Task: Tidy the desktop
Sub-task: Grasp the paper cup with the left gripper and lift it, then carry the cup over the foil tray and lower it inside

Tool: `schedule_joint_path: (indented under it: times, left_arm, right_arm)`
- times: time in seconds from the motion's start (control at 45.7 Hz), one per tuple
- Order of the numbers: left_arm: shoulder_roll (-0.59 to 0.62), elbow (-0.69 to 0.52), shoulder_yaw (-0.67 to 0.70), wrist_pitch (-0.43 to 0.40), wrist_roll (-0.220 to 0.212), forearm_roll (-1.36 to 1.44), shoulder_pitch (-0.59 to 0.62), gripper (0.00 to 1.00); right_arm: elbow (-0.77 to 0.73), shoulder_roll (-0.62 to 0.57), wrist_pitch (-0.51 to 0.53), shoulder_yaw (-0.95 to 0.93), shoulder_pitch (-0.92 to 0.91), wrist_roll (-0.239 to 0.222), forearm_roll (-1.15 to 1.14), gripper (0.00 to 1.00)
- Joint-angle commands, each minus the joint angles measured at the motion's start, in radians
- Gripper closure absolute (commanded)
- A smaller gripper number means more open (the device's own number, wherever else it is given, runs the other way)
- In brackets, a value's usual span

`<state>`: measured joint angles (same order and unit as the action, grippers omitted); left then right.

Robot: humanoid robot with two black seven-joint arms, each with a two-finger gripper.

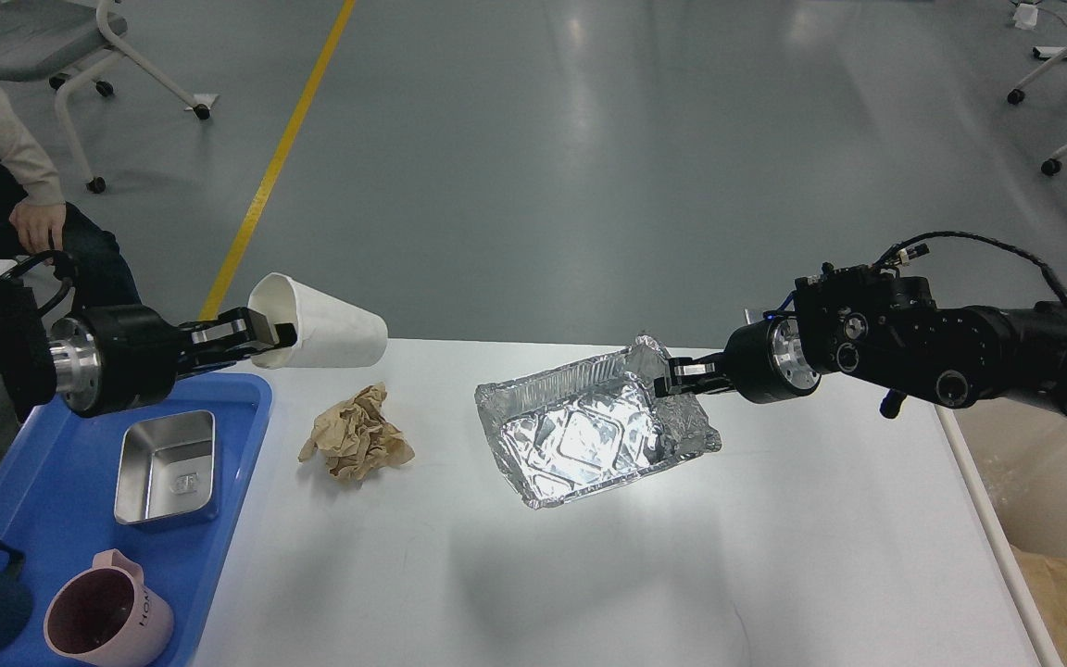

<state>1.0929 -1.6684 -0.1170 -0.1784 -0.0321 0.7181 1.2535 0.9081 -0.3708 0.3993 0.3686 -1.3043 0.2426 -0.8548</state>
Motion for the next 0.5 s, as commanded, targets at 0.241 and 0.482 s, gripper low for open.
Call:
schedule_joint_path:
  times: [0.241, 0.482]
  left_arm:
    - [-0.269, 0.125, -0.047, -0.023, 0.009, -0.002, 0.082, 0.97]
    - [-0.416, 0.176, -0.070, -0.012, 0.008, -0.008, 0.147, 0.97]
  right_arm:
    - [0.000, 0.020, 0.001, 0.001, -0.006, 0.000, 0.020, 1.00]
    - [0.000, 0.015, 0.001, 0.001, -0.004, 0.001, 0.020, 1.00]
